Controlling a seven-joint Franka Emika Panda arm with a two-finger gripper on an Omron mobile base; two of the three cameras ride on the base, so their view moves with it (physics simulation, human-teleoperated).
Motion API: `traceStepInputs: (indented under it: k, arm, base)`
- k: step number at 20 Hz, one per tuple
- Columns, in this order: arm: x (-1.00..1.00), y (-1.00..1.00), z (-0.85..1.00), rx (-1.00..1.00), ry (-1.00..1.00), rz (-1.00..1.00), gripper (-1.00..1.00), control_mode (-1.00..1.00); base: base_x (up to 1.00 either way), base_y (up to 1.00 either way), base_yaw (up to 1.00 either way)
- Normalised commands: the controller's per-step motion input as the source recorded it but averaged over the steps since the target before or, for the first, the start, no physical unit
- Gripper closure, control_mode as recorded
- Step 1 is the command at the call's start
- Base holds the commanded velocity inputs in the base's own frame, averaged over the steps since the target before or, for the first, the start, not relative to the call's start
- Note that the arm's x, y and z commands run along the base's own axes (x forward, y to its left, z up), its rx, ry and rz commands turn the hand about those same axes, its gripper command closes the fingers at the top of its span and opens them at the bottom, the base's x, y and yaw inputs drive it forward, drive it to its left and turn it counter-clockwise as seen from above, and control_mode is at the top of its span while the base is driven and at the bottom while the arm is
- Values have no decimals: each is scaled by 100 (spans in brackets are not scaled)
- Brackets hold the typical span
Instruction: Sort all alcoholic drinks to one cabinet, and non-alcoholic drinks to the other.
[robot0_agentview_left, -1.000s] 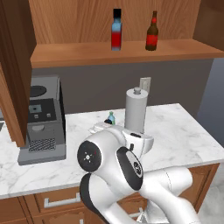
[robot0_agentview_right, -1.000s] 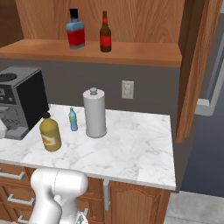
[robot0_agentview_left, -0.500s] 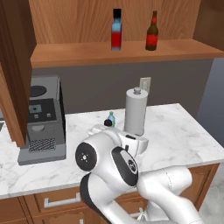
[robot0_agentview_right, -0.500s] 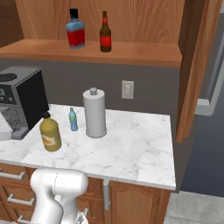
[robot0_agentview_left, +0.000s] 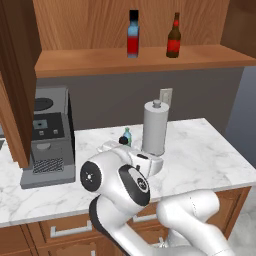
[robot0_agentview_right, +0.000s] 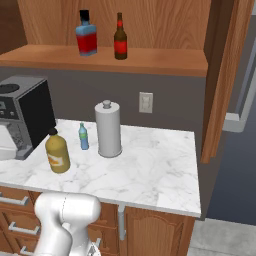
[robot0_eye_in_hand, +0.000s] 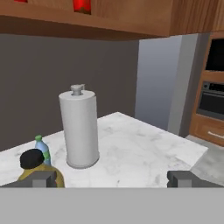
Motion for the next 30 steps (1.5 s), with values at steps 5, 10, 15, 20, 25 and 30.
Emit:
traceStepInputs:
  k: [5, 10, 15, 20, 25, 30]
  arm:
    - [24, 8, -8, 0, 3, -10, -100, -100]
    - [32, 3, -12, 0, 6, -7, -100, -100]
    - [31, 1, -19, 0, 4, -3, -100, -100]
    - [29, 3, -29, 0, 2, 0, -100, -100]
    - [29, 6, -26, 0, 0, 0, -100, -100]
    - [18, 8, -15, 0, 0, 0, -100, -100]
  base:
    - [0, 0, 0]
    - [0, 0, 0]
    - [0, 0, 0]
    - [0, 0, 0]
    - [0, 0, 0]
    - [0, 0, 0]
